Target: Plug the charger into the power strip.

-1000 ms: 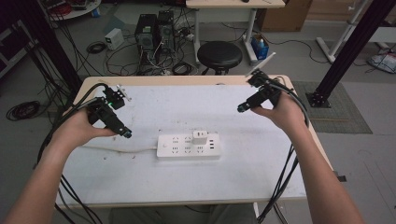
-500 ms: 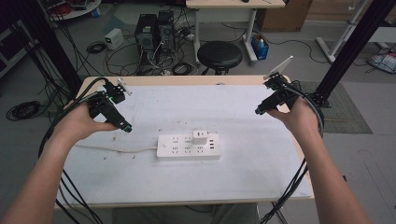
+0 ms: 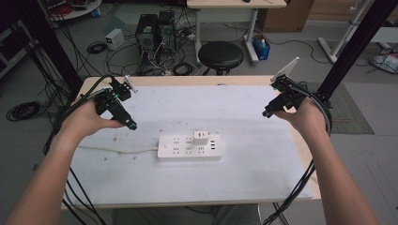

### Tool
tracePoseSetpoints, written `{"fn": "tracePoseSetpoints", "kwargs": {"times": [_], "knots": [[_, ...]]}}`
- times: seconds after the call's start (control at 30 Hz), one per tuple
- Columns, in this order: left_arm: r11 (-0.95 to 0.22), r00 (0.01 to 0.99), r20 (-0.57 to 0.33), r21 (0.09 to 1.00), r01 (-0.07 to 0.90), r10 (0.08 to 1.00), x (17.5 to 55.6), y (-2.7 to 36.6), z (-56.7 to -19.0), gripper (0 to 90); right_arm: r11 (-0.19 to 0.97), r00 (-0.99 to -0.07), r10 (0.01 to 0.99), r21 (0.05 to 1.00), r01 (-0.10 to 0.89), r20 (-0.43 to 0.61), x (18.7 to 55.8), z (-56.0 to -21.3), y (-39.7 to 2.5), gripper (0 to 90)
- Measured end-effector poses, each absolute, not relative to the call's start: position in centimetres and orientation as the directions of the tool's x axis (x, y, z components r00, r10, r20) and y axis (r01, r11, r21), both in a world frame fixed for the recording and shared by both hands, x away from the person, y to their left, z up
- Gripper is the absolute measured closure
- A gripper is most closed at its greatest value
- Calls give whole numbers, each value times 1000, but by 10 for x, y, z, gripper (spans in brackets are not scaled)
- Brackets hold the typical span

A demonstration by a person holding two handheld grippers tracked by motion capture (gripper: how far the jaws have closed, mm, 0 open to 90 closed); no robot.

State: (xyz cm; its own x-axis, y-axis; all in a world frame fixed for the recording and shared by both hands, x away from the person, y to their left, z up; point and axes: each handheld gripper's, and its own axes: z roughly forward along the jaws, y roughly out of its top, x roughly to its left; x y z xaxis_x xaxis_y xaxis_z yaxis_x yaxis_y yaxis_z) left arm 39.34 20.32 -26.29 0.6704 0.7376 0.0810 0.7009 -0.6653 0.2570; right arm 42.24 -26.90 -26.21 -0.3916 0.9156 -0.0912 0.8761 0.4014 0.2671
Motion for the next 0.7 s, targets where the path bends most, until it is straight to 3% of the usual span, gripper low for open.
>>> {"fn": "tracePoseSetpoints", "kwargs": {"times": [0.7], "knots": [[-673,678,88,263,691,730,393,201,-259,143,414,-405,910,268,870,-91,422,-263,-268,194]]}}
